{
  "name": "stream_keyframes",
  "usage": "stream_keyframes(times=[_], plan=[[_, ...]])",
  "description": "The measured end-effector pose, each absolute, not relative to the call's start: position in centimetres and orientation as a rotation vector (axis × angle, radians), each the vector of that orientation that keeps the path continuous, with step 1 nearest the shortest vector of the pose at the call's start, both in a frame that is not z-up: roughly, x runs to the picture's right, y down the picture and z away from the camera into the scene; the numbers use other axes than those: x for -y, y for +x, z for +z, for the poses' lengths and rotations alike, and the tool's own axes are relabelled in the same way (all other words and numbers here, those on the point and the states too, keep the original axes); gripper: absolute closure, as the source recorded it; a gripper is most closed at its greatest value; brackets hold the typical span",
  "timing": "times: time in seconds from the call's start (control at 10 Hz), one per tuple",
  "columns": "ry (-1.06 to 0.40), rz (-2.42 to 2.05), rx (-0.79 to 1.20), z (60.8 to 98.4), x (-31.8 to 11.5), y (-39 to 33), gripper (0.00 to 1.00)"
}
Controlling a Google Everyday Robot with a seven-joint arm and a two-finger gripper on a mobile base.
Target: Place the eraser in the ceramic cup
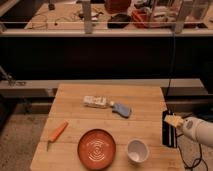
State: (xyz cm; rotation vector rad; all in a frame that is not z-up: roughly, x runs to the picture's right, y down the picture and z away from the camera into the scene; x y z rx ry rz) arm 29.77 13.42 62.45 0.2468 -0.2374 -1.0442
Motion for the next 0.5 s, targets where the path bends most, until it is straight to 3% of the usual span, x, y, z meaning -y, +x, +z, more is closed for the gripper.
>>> stream_keyframes(times=[0.5], plan=[[0.345,-1.144,0.231,60.5,-11.6,25.7,1.00]])
